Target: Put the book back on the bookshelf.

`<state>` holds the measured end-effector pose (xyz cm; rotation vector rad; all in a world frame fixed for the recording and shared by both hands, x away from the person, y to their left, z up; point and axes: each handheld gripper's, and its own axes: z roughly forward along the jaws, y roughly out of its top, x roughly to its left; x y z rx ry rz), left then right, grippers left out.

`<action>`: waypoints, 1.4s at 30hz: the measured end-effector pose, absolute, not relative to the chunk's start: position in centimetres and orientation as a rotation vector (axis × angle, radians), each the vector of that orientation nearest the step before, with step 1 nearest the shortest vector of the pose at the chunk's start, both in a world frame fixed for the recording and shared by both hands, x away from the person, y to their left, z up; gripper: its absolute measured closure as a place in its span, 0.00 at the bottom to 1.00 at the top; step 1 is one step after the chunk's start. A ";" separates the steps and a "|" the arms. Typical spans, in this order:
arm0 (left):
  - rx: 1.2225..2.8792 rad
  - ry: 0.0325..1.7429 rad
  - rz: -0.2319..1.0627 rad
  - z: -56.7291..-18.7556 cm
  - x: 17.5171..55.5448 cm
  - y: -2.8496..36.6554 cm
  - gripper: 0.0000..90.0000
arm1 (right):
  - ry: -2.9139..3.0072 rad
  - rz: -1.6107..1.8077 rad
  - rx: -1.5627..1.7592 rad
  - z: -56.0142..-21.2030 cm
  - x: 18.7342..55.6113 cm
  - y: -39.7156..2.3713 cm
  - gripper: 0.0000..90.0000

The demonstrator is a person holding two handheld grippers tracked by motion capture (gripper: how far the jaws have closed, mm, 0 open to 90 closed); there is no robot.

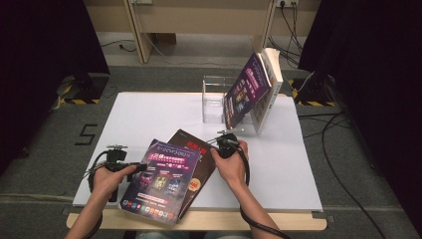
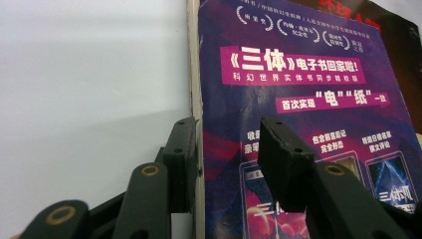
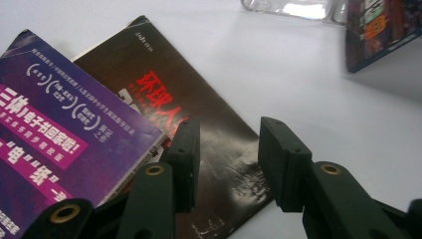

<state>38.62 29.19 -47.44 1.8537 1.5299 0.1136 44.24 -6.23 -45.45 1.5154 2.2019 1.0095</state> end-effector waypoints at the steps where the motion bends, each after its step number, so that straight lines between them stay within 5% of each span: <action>1: 1.859 1.526 0.107 -47.4 38.6 29.0 0.65 | 2.211 1.008 1.516 -45.5 44.2 -6.1 0.68; 42: 1.885 1.473 -0.033 -47.7 38.1 27.0 0.57 | 2.384 0.986 1.687 -46.9 44.7 -4.8 0.62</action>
